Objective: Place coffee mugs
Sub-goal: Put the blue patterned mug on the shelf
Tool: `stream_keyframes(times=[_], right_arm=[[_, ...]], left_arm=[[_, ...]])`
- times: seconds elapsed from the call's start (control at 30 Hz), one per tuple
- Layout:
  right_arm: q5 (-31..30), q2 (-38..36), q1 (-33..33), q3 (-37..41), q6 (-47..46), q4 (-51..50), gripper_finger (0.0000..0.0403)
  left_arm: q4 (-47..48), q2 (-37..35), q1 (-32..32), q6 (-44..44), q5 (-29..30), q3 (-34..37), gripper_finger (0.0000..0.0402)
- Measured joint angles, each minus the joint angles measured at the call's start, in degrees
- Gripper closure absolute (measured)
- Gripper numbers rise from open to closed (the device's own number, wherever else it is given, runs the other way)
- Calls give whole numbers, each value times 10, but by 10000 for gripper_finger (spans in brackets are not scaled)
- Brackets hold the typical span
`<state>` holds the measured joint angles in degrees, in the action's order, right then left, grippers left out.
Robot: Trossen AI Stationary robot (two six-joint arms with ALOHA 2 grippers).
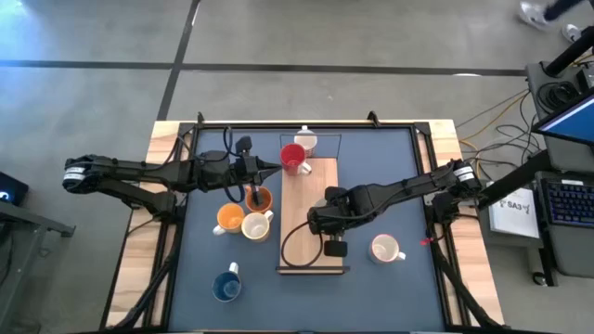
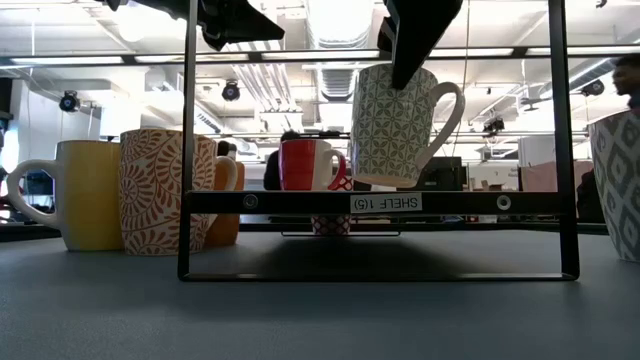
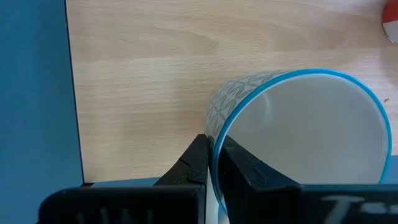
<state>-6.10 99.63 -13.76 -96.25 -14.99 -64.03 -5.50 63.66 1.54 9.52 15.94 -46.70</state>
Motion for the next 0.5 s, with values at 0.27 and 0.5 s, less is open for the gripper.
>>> stream_keyframes(times=[0.27, 0.5], right_arm=[[-2, 0, 0, 0, -11, 0, 379], [-26, 0, 0, 0, -10, 1, 316]], left_arm=[[0, 0, 0, 0, 0, 0, 402], [0, 0, 0, 0, 0, 0, 402]])
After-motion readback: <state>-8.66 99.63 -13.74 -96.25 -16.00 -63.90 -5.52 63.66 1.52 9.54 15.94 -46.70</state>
